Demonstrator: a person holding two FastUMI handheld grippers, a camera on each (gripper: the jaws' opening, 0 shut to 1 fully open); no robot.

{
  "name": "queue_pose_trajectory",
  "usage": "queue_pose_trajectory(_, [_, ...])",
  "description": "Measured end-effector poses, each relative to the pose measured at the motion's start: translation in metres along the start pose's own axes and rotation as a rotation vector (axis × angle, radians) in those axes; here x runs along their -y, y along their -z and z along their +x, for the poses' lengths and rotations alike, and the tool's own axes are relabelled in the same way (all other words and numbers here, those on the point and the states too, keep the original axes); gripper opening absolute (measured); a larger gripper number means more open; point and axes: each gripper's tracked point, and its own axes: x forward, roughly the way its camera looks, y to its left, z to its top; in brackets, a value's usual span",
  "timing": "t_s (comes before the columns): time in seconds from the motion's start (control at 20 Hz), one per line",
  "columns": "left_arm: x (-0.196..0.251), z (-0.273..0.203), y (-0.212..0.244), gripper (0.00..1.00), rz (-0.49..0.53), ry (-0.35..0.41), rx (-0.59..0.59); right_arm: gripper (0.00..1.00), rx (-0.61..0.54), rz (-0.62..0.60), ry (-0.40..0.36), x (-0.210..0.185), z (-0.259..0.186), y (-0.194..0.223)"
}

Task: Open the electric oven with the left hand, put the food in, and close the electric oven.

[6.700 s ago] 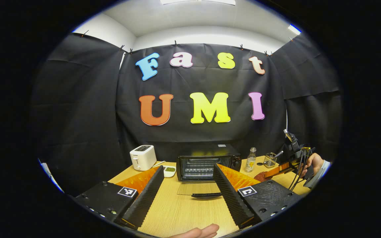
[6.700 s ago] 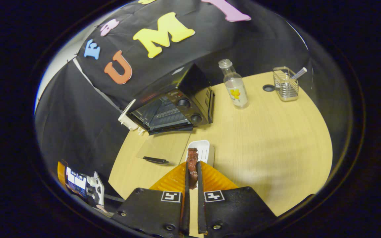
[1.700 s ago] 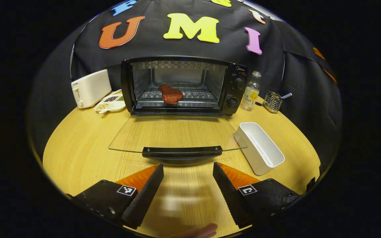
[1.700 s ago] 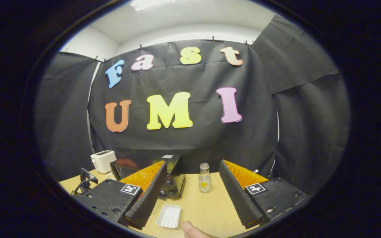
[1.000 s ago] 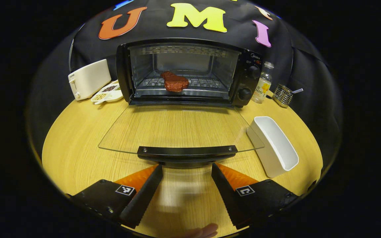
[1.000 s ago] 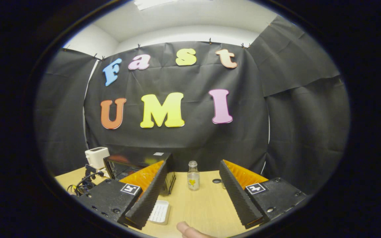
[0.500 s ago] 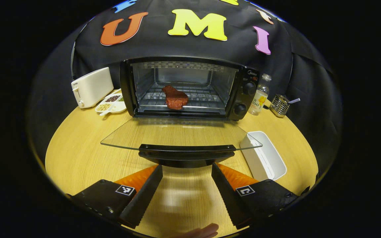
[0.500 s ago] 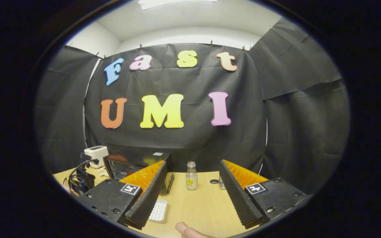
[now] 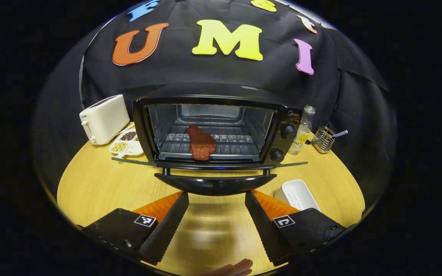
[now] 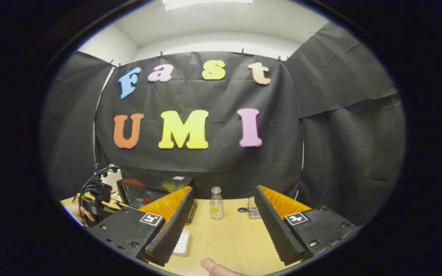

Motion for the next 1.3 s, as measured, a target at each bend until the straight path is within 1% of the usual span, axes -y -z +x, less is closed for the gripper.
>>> queue_pose_trajectory(0.05, [0.001,0.003,-0.006,0.94,-0.003,0.005,0.0,0.96,0.008,-0.005,0.004,0.001,-0.003,-0.003])
queue_pose_trajectory(0.1, [0.0,0.008,-0.014,0.94,-0.007,0.012,0.015,1.0,0.016,-0.008,0.006,0.002,-0.007,-0.006])
queue_pose_trajectory(0.3, [-0.009,0.025,-0.039,0.94,0.002,-0.01,0.069,1.0,0.036,-0.008,0.014,0.003,-0.025,-0.013])
queue_pose_trajectory(0.35, [-0.012,0.029,-0.044,0.94,0.003,-0.019,0.082,0.96,0.034,-0.005,0.014,0.002,-0.027,-0.011])
queue_pose_trajectory(0.4, [-0.011,0.033,-0.048,0.94,-0.008,-0.013,0.091,0.96,0.035,-0.004,0.011,0.0,-0.031,-0.012])
queue_pose_trajectory(0.45, [-0.011,0.034,-0.056,0.95,-0.014,-0.008,0.113,0.96,0.042,-0.002,0.01,-0.002,-0.035,-0.014])
queue_pose_trajectory(0.5, [-0.014,0.034,-0.062,0.95,-0.017,-0.01,0.137,1.0,0.046,0.0,0.013,-0.002,-0.038,-0.014])
queue_pose_trajectory(0.6, [-0.022,0.032,-0.074,0.95,-0.028,-0.02,0.186,1.0,0.049,0.007,0.012,-0.003,-0.047,-0.011])
queue_pose_trajectory(0.7, [-0.026,0.019,-0.077,0.94,-0.046,-0.036,0.207,1.0,0.045,0.019,0.002,-0.009,-0.055,-0.007])
queue_pose_trajectory(0.75, [-0.025,0.008,-0.077,0.95,-0.048,-0.035,0.214,1.0,0.036,0.017,0.001,-0.009,-0.056,-0.003])
queue_pose_trajectory(0.8, [-0.024,-0.005,-0.078,0.94,-0.04,-0.035,0.233,0.96,0.028,0.018,0.003,-0.009,-0.059,0.001])
queue_pose_trajectory(0.85, [-0.022,-0.021,-0.082,0.95,-0.024,-0.04,0.263,0.96,0.029,0.027,0.006,-0.007,-0.063,0.0])
queue_pose_trajectory(0.9, [-0.022,-0.036,-0.083,0.95,-0.009,-0.047,0.289,1.0,0.032,0.041,0.008,-0.006,-0.067,-0.003])
queue_pose_trajectory(1.1, [-0.011,-0.115,-0.081,0.94,0.01,-0.056,0.376,1.0,0.057,0.066,0.018,-0.003,-0.09,-0.01])
queue_pose_trajectory(1.25, [0.002,-0.184,-0.085,0.94,0.005,-0.051,0.439,1.0,0.076,0.08,0.027,0.0,-0.119,-0.02])
queue_pose_trajectory(1.3, [0.005,-0.208,-0.087,0.94,0.003,-0.054,0.462,0.96,0.086,0.084,0.028,0.002,-0.13,-0.027])
